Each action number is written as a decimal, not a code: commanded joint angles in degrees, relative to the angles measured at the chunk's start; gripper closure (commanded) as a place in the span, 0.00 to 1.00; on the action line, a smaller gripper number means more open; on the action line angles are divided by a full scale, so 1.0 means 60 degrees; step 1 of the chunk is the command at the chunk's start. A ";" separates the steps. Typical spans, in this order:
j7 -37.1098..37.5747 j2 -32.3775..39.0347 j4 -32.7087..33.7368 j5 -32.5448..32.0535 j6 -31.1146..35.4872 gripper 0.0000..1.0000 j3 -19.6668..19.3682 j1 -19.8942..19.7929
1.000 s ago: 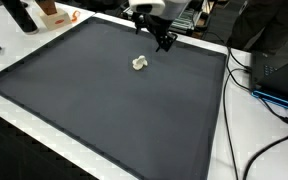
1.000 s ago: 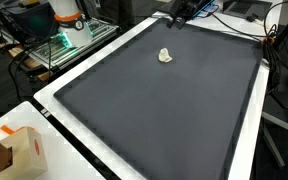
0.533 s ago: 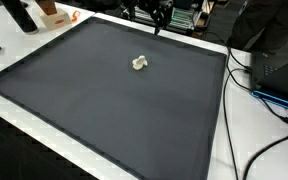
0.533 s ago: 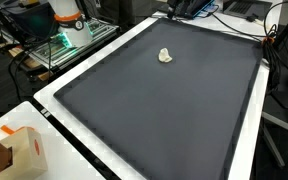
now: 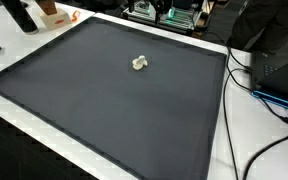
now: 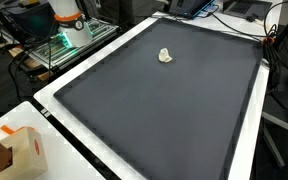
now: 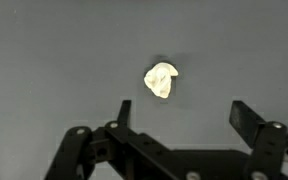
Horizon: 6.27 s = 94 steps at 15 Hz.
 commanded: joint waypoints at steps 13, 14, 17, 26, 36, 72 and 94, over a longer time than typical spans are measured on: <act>-0.6807 0.0747 -0.1685 0.0043 0.3073 0.00 0.0575 -0.0615; -0.7153 0.0858 -0.1767 -0.0048 0.3137 0.00 0.0570 -0.0662; -0.8073 0.1217 -0.1930 -0.0088 0.3334 0.00 0.0578 -0.0858; -0.9787 0.1966 -0.2216 -0.0170 0.4606 0.00 0.0777 -0.1287; -0.9769 0.2317 -0.2173 -0.0648 0.5011 0.70 0.0671 -0.1201; -0.8970 0.1913 -0.2131 -0.1041 0.4684 0.00 0.0672 -0.1099; -0.4632 -0.0179 -0.3141 0.3536 0.3958 0.00 -0.0087 -0.1890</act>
